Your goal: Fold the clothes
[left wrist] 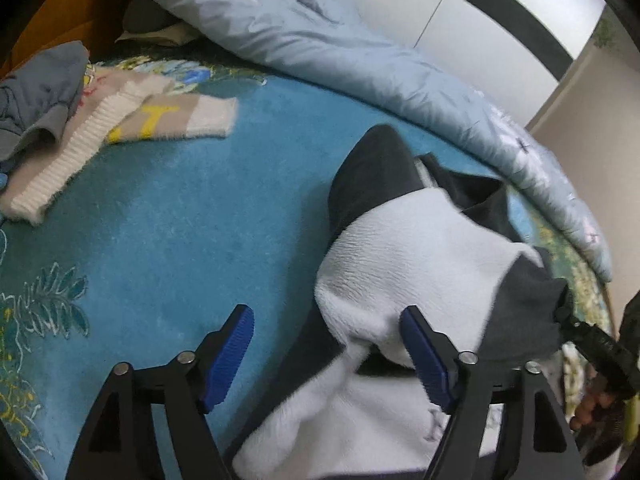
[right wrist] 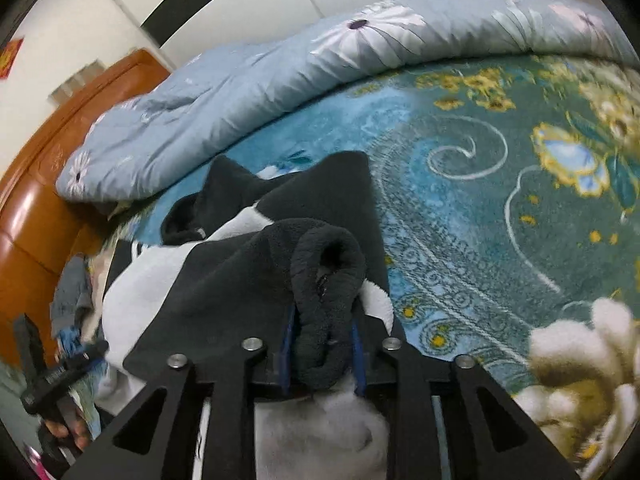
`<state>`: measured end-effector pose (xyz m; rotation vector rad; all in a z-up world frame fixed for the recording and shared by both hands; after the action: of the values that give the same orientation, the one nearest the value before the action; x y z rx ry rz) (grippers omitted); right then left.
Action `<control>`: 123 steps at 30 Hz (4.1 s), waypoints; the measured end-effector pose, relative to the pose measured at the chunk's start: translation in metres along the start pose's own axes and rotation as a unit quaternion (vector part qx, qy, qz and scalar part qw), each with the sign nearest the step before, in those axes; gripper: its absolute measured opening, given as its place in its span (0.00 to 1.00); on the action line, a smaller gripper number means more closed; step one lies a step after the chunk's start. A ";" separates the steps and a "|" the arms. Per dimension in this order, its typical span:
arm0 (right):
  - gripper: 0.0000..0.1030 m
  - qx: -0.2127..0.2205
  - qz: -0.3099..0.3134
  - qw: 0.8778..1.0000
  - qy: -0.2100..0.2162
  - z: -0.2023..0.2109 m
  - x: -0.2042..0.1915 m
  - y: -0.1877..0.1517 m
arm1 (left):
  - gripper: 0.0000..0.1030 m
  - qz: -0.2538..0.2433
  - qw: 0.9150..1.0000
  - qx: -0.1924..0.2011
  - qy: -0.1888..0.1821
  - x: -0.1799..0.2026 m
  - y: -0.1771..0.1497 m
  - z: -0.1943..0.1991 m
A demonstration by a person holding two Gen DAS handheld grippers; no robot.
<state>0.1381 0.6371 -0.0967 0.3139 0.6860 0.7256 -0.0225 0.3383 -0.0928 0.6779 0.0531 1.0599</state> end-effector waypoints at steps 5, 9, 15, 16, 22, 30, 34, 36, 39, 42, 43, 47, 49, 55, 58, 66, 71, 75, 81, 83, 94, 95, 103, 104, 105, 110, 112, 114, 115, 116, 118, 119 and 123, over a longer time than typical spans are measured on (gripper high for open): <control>0.46 0.007 0.024 1.000 0.007 0.052 0.001 -0.025 | 0.76 -0.037 0.998 0.013 -0.040 0.007 -0.016 0.044; 0.46 -0.009 0.006 1.000 0.020 0.085 0.031 -0.069 | 0.76 -0.052 0.997 0.004 -0.050 -0.008 -0.055 0.072; 0.46 -0.040 -0.046 0.997 0.044 0.117 0.069 -0.151 | 0.77 -0.043 0.997 -0.032 -0.051 -0.037 -0.119 0.087; 0.46 -0.041 -0.050 0.997 0.049 0.118 0.068 -0.157 | 0.77 -0.038 0.997 -0.040 -0.054 -0.039 -0.131 0.086; 0.47 -0.052 -0.072 0.993 0.074 0.125 0.064 -0.195 | 0.78 -0.029 0.995 -0.058 -0.072 -0.040 -0.173 0.087; 0.47 -0.055 -0.082 0.989 0.107 0.127 0.056 -0.211 | 0.85 -0.028 0.993 -0.050 -0.104 -0.032 -0.185 0.091; 0.38 -0.051 -0.114 0.985 0.123 0.126 0.065 -0.212 | 0.85 -0.032 0.990 -0.063 -0.119 -0.029 -0.190 0.094; 0.27 -0.052 -0.114 0.985 0.120 0.126 0.068 -0.213 | 0.84 -0.028 0.985 -0.077 -0.150 -0.024 -0.194 0.097; 0.23 -0.055 -0.116 0.983 0.131 0.126 0.067 -0.215 | 0.82 -0.020 0.980 -0.092 -0.176 -0.021 -0.202 0.098; 0.19 -0.057 -0.118 0.981 0.146 0.129 0.066 -0.215 | 0.30 -0.005 0.984 -0.090 -0.152 -0.032 -0.205 0.100; 0.18 -0.058 -0.119 0.979 0.153 0.131 0.066 -0.214 | 0.17 0.019 0.982 -0.092 -0.162 -0.038 -0.206 0.100; 0.17 -0.049 -0.129 0.969 0.205 0.144 0.061 -0.204 | 0.14 0.086 0.968 -0.076 -0.222 -0.048 -0.206 0.107; 0.17 -0.042 -0.135 0.962 0.234 0.152 0.058 -0.196 | 0.13 0.109 0.957 -0.057 -0.262 -0.046 -0.197 0.118; 0.17 -0.001 -0.139 0.939 0.315 0.172 0.038 -0.143 | 0.13 0.148 0.930 -0.001 -0.336 -0.040 -0.136 0.143; 0.17 0.019 -0.134 0.932 0.337 0.174 0.020 -0.106 | 0.13 0.157 0.923 0.020 -0.351 -0.036 -0.092 0.147; 0.17 0.038 -0.120 0.940 0.318 0.134 -0.016 0.018 | 0.13 0.176 0.928 0.044 -0.325 -0.029 0.042 0.106; 0.17 0.018 -0.162 0.949 0.269 0.064 -0.010 0.082 | 0.13 0.213 0.932 0.020 -0.294 -0.036 0.101 0.042; 0.17 -0.014 -0.209 0.954 0.213 -0.002 0.010 0.108 | 0.13 0.223 0.942 -0.003 -0.253 -0.042 0.127 -0.011; 0.17 -0.041 -0.237 0.956 0.168 -0.055 0.033 0.111 | 0.15 0.239 0.945 -0.029 -0.219 -0.056 0.130 -0.075; 0.18 -0.041 -0.230 0.960 0.157 -0.060 0.034 0.110 | 0.17 0.247 0.942 -0.030 -0.224 -0.058 0.128 -0.083; 0.56 0.022 -0.187 0.967 0.170 -0.013 0.025 0.127 | 0.62 0.257 0.915 0.035 -0.308 -0.051 0.151 -0.038; 0.56 0.028 -0.179 0.970 0.162 -0.005 0.028 0.126 | 0.62 0.238 0.927 0.038 -0.288 -0.053 0.149 -0.031; 0.60 -0.004 -0.186 0.972 0.145 0.025 0.065 0.031 | 0.63 0.186 0.962 0.006 -0.199 -0.072 0.056 -0.003; 0.61 -0.010 -0.198 0.968 0.152 0.025 0.068 0.019 | 0.63 0.191 0.960 -0.006 -0.203 -0.071 0.038 -0.002; 0.61 -0.017 -0.210 0.964 0.159 0.024 0.069 0.010 | 0.63 0.204 0.955 -0.022 -0.214 -0.068 0.018 -0.005; 0.67 -0.024 -0.235 0.953 0.190 0.018 0.058 -0.017 | 0.65 0.242 0.936 -0.037 -0.253 -0.051 -0.024 -0.013; 0.70 -0.010 -0.235 0.954 0.184 0.014 0.051 -0.017 | 0.66 0.255 0.932 -0.039 -0.253 -0.046 -0.026 -0.023; 0.70 -0.003 -0.242 0.953 0.184 0.009 0.044 -0.013 | 0.66 0.268 0.928 -0.041 -0.254 -0.041 -0.025 -0.033; 0.75 -0.004 -0.248 0.950 0.190 0.005 0.038 -0.012 | 0.67 0.273 0.928 -0.038 -0.252 -0.040 -0.023 -0.035; 0.76 -0.001 -0.251 0.949 0.189 0.001 0.033 -0.011 | 0.68 0.276 0.927 -0.032 -0.253 -0.040 -0.019 -0.039; 0.76 0.012 -0.256 0.950 0.178 -0.004 0.030 -0.007 | 0.69 0.283 0.925 -0.024 -0.254 -0.040 -0.014 -0.042; 0.76 0.018 -0.260 0.950 0.173 -0.006 0.029 -0.005 | 0.69 0.285 0.924 -0.021 -0.254 -0.040 -0.012 -0.043; 0.69 0.037 -0.272 0.949 0.154 -0.009 0.028 0.000 | 0.68 0.281 0.928 -0.011 -0.244 -0.043 -0.010 -0.041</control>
<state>0.1472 0.6565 -0.1167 0.0675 1.0447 0.2173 -0.0507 0.3203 -0.1422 0.9510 -0.6172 1.4018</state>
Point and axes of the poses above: each gripper's, at about its wrist camera, not at the fingertips, and z roughly against the way its jaws point, x to its right, y to its top, the point moved 9 cm from there along -z, roughly the way its jaws point, and after that the axes turned 6 degrees about -z, right-handed, at the moved point
